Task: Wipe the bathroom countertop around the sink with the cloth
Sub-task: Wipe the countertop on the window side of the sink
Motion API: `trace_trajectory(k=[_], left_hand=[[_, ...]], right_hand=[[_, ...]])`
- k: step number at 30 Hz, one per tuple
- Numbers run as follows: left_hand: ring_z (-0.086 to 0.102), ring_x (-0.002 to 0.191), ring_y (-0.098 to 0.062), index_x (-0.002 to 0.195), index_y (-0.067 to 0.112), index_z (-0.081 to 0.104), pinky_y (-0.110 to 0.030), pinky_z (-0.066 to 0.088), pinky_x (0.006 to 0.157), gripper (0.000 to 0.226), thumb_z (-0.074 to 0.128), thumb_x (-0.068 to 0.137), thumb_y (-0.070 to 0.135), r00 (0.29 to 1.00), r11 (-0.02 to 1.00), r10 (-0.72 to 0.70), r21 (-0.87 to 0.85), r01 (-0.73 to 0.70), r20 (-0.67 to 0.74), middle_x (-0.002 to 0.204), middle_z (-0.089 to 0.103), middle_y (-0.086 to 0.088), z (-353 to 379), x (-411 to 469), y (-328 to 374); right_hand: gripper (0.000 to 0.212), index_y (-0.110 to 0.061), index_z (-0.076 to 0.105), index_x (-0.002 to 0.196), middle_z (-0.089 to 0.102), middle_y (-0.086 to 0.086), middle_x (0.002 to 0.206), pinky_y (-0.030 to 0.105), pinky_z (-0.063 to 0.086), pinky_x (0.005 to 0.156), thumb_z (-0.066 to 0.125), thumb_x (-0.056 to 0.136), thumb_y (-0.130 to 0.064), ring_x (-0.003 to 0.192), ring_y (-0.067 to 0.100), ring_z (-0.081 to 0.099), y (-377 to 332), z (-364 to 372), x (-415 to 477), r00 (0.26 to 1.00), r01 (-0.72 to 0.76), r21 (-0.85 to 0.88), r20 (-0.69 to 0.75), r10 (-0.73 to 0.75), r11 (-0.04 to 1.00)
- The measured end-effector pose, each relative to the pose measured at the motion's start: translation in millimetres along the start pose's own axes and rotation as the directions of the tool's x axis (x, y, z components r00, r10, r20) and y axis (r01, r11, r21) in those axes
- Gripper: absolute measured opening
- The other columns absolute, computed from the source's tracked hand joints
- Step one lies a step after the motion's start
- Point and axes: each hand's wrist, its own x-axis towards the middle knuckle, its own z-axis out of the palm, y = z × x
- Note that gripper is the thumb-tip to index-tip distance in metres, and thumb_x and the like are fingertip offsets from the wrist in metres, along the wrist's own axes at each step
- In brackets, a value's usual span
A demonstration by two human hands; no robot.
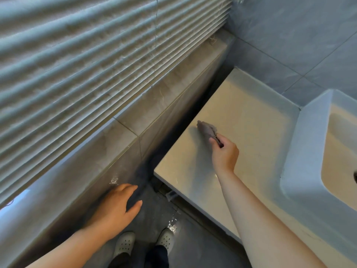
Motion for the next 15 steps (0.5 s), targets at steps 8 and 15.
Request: trace_trajectory(k=[8, 15], left_hand=[[0.054, 0.103, -0.006, 0.138, 0.027, 0.044, -0.02, 0.039, 0.092, 0.053, 0.053, 0.089, 0.047, 0.993, 0.99, -0.116, -0.082, 0.114, -0.01, 0.138, 0.043, 0.011, 0.8, -8.2, -10.3], [0.057, 0.104, -0.01, 0.136, 0.024, 0.047, -0.023, 0.043, 0.093, 0.053, 0.056, 0.088, 0.045, 0.992, 0.985, -0.129, -0.12, 0.127, -0.008, 0.137, 0.045, 0.01, -0.9, -16.7, -18.2]], right_hand=[[0.028, -0.024, 0.065, 0.119, 0.067, -0.004, 0.109, 0.023, 0.043, 0.087, 0.057, 0.092, -0.028, 0.098, 0.014, 0.055, 6.3, 58.9, -30.5, 0.97, 0.189, -0.056, 0.165, -0.177, 0.98], [0.024, -0.022, 0.068, 0.112, 0.065, -0.007, 0.098, -0.003, 0.029, 0.081, 0.063, 0.088, -0.025, 0.092, 0.0, 0.046, -1.2, 63.7, -96.4, 0.914, 0.305, -0.028, 0.29, -0.284, 0.952]])
